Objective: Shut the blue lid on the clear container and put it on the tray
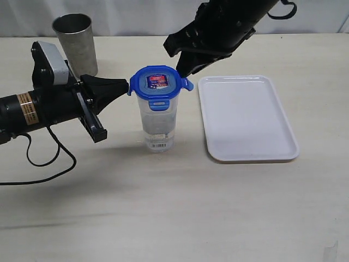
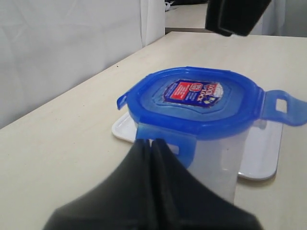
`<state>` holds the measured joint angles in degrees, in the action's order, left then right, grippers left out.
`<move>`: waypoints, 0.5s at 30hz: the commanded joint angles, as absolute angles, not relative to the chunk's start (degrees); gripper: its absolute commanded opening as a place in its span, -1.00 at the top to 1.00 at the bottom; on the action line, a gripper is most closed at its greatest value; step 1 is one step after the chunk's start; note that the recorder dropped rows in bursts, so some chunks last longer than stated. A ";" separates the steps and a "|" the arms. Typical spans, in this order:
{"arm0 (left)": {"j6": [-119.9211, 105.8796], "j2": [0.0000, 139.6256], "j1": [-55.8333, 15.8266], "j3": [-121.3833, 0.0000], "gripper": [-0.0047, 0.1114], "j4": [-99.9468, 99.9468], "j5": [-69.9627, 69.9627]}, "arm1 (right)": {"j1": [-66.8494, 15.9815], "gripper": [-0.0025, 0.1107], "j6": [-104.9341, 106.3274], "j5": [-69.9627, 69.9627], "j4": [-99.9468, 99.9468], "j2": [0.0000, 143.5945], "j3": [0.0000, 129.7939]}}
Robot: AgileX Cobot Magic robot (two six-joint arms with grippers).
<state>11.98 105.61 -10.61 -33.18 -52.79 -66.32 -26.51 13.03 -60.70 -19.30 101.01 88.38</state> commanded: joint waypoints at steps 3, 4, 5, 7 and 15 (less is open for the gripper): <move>11.97 105.79 -10.74 -33.51 0.92 -52.25 -65.85 | -26.06 0.39 13.07 -59.14 -20.73 104.87 87.65; 11.99 105.79 -10.74 -33.51 0.92 -52.41 -65.85 | -26.06 0.37 13.07 -58.72 -20.73 105.12 87.65; 11.99 105.79 -10.74 -33.51 0.92 -52.41 -65.85 | -26.06 0.34 12.97 -58.58 -20.73 105.12 87.65; 11.99 105.79 -10.74 -33.51 0.92 -52.41 -65.85 | -26.06 0.27 12.83 -58.58 -20.73 105.12 87.65; 11.99 105.79 -10.74 -33.51 0.92 -52.41 -65.85 | -26.06 0.20 12.22 -59.18 -20.98 105.44 87.65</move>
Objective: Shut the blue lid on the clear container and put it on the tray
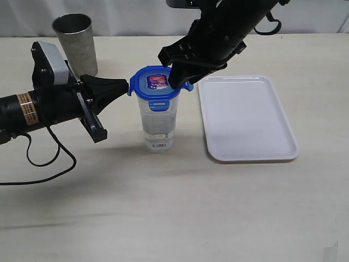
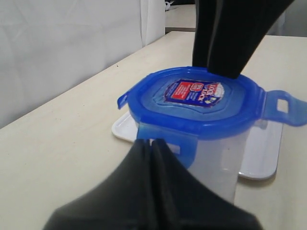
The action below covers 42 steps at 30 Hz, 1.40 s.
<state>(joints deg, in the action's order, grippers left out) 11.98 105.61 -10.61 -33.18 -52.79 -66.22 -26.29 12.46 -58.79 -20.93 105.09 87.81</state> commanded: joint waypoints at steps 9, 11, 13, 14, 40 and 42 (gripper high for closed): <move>11.99 105.79 -8.93 -33.51 0.72 -50.22 -65.29 | -26.06 0.20 12.22 -58.78 -18.36 103.62 87.97; 11.99 105.79 -7.63 -33.51 0.46 -50.46 -65.89 | -26.06 0.20 12.22 -58.78 -18.36 103.26 87.97; 11.99 105.79 -6.27 -33.51 0.18 -51.68 -66.59 | -26.06 0.20 12.49 -58.78 -18.36 103.14 87.97; 11.99 105.79 -5.50 -33.51 0.03 -52.17 -66.73 | -26.06 0.20 12.49 -58.78 -18.36 103.14 87.97; 11.37 112.97 -2.75 -33.43 -0.86 -58.95 -69.96 | -26.06 0.20 14.72 -58.47 -17.95 103.14 87.97; 11.37 113.13 -2.99 -33.43 -0.89 -58.91 -69.96 | -26.06 0.20 14.72 -58.47 -17.95 103.14 87.97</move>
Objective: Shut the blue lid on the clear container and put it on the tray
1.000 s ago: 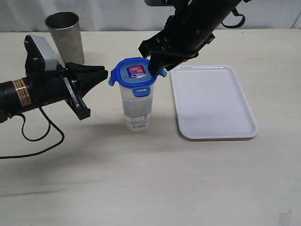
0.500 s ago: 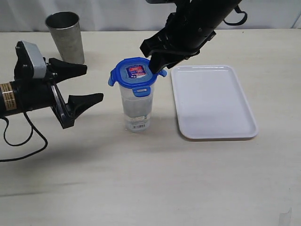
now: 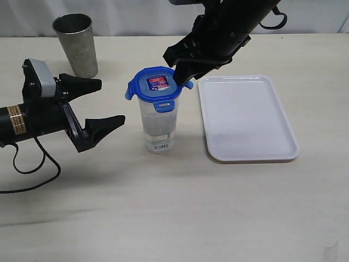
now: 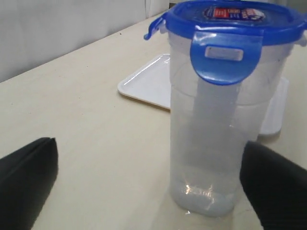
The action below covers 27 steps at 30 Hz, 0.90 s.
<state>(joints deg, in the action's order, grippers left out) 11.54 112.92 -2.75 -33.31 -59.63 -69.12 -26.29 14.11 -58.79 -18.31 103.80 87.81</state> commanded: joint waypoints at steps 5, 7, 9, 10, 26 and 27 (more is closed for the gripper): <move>5.51 118.32 -9.51 -34.21 -0.89 -51.21 -69.96 | -26.06 0.20 14.72 -58.47 -17.95 103.14 87.97; 5.51 118.94 -11.24 -35.86 -0.89 -50.46 -69.96 | -26.06 0.20 14.72 -58.47 -17.95 103.14 87.97; 6.00 119.57 -12.44 -37.79 -0.89 -50.46 -69.96 | -26.06 0.20 14.70 -58.59 -17.95 103.14 87.97; 6.51 119.81 -12.98 -38.68 -0.89 -50.46 -68.82 | -26.06 0.20 14.70 -58.59 -17.95 103.14 87.97; 10.54 124.36 -15.52 -43.00 -0.89 -55.15 -69.96 | -26.06 0.20 14.70 -58.20 -17.95 103.14 87.97; 10.93 124.61 -15.82 -43.42 -0.89 -54.89 -69.96 | -26.06 0.20 14.70 -58.20 -17.95 103.14 87.97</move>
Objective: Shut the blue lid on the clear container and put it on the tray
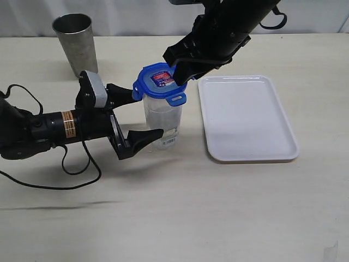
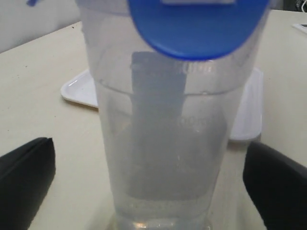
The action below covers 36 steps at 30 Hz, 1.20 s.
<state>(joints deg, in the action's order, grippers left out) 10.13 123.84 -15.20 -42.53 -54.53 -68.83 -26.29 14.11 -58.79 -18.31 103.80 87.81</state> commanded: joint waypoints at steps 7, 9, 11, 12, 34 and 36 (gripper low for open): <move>11.79 126.67 -19.45 -47.85 -0.89 -53.00 -68.52 | -26.06 0.20 14.70 -58.32 -17.95 103.14 87.97; 11.90 126.67 -19.94 -48.73 -0.89 -51.92 -66.16 | -26.06 0.20 14.70 -58.32 -17.95 103.14 87.97; 11.79 126.67 -20.50 -48.82 -0.89 -50.44 -65.52 | -26.06 0.20 14.70 -58.32 -17.95 103.14 87.97; 11.79 126.67 -20.75 -48.82 -0.89 -49.93 -65.52 | -26.06 0.20 14.70 -58.32 -17.95 103.14 87.97; 11.79 126.67 -22.06 -48.82 -0.89 -46.88 -66.09 | -26.06 0.20 14.70 -58.20 -17.95 103.14 87.97; 11.79 126.67 -22.06 -48.82 -0.89 -46.81 -66.57 | -26.06 0.20 14.70 -58.20 -17.95 103.14 87.97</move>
<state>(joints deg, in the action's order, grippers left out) 11.49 126.57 -21.95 -48.54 -47.73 -65.71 -26.29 14.14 -58.66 -18.31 103.80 87.81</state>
